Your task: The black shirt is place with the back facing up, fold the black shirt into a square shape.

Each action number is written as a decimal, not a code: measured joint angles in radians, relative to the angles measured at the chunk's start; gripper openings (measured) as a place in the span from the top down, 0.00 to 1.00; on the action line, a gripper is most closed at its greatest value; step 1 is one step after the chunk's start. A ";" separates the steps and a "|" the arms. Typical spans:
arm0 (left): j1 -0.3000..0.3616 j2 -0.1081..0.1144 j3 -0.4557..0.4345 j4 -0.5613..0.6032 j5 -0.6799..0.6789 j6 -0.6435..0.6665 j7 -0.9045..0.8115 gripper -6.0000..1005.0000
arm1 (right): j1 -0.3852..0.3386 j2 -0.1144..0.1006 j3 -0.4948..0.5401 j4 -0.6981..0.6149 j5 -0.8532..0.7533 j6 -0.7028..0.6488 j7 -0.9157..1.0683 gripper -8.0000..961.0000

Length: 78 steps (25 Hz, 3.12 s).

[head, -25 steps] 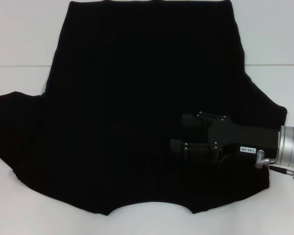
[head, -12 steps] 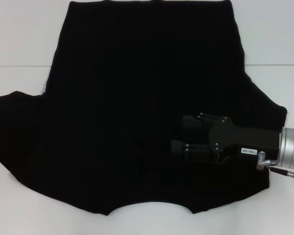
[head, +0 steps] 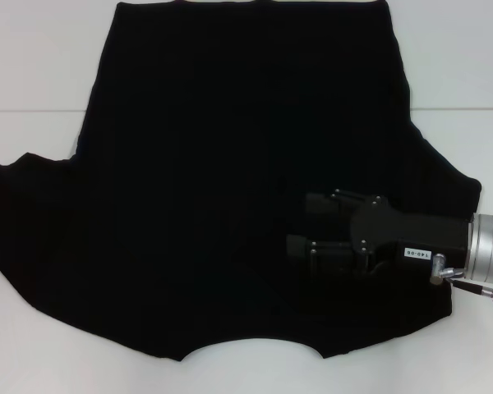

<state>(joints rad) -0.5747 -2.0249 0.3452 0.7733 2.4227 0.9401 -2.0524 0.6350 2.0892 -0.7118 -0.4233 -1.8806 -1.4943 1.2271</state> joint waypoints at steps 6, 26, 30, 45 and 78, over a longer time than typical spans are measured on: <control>-0.016 -0.001 0.010 -0.002 -0.002 0.010 0.000 0.98 | -0.001 0.000 0.000 0.000 0.005 0.002 0.000 0.05; -0.066 -0.069 0.201 -0.010 -0.133 0.203 0.183 0.98 | -0.018 0.000 0.000 0.000 0.008 -0.009 -0.009 0.05; -0.061 -0.098 0.221 -0.004 -0.140 0.206 0.184 0.96 | -0.019 0.000 0.000 0.000 0.008 -0.011 -0.010 0.05; -0.043 -0.105 0.250 0.008 -0.245 0.539 0.214 0.64 | -0.009 -0.024 0.040 -0.025 0.010 -0.006 0.040 0.06; 0.005 -0.112 0.444 -0.179 -0.380 0.731 0.845 0.04 | -0.087 -0.186 0.120 -0.215 -0.363 0.256 1.131 0.09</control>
<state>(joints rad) -0.5702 -2.1369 0.7893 0.5942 2.0431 1.6707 -1.2075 0.5476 1.9037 -0.5916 -0.6382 -2.2440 -1.2387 2.3580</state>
